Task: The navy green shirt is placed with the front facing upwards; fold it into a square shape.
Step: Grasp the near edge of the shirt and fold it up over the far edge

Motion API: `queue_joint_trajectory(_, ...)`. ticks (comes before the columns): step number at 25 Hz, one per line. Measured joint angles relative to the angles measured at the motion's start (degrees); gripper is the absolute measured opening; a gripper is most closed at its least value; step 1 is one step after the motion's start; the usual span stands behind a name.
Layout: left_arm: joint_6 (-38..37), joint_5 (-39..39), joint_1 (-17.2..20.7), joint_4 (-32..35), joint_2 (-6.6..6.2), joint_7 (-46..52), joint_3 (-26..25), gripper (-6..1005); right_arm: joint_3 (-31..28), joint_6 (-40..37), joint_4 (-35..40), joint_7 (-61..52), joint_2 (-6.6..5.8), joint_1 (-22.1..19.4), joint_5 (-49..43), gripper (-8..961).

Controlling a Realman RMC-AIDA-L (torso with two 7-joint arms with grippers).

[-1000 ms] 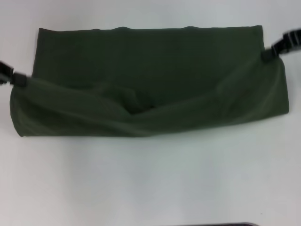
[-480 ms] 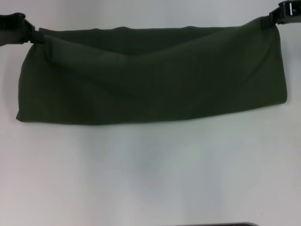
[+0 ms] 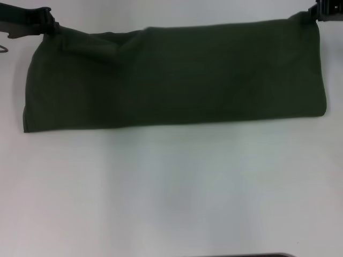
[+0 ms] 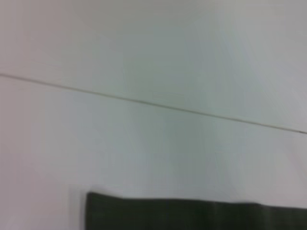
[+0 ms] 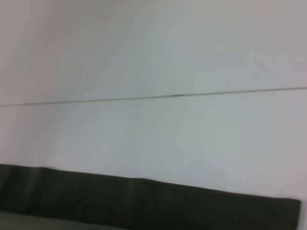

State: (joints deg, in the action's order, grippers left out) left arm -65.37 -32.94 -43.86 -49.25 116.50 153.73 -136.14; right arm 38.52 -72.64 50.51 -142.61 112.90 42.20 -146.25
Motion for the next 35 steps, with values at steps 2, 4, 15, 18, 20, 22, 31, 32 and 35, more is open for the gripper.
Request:
queue_joint_trajectory(2, 3.39, 1.47, -0.05, 0.95, 0.72, 0.34, 0.71, 13, 0.76, 2.32, -0.35, -0.11, 0.77, -0.26, -1.31, 72)
queue_joint_trajectory(4, 5.83, 2.91, -0.32, 1.76, 1.26, 0.74, 1.15, 14, 1.48, 4.45, -0.57, -0.15, 1.53, -0.31, -2.51, 74)
queue_joint_trajectory(15, 12.38, 8.07, -1.9, 4.55, 2.44, 1.97, 2.33, 23, 6.71, 13.42, -0.71, -3.16, 4.09, 1.09, -9.21, 84)
queue_joint_trajectory(18, 14.55, 8.17, -1.98, 5.13, 2.74, 1.57, 2.52, 25, 8.73, 15.26, -1.47, -3.5, 4.38, 1.22, -9.52, 87)
queue_joint_trajectory(20, 15.8, 8.19, -2.19, 6.2, 2.75, 1.45, 3.14, 27, 9.65, 16.73, -2.33, -3.86, 4.41, 1.33, -9.54, 89)
queue_joint_trajectory(22, 16.84, 8.22, -2.36, 7.19, 2.71, 1.43, 4.06, 29, 10.66, 18.34, -3.46, -4.2, 4.42, 1.47, -9.56, 91)
queue_joint_trajectory(31, 19.36, 8.33, -2.86, 8.06, 3.0, 1.34, 6.05, 36, 11.9, 20.14, -4.35, -4.85, 4.44, 1.43, -10.3, 100)
queue_joint_trajectory(32, 19.4, 8.34, -2.9, 8.08, 3.0, 1.38, 6.06, 37, 11.9, 20.22, -4.35, -4.86, 4.44, 1.44, -10.32, 101)
queue_joint_trajectory(35, 19.42, 8.34, -3.23, 8.1, 2.99, 1.46, 6.07, 39, 11.93, 20.53, -4.36, -4.86, 4.44, 1.66, -10.38, 103)
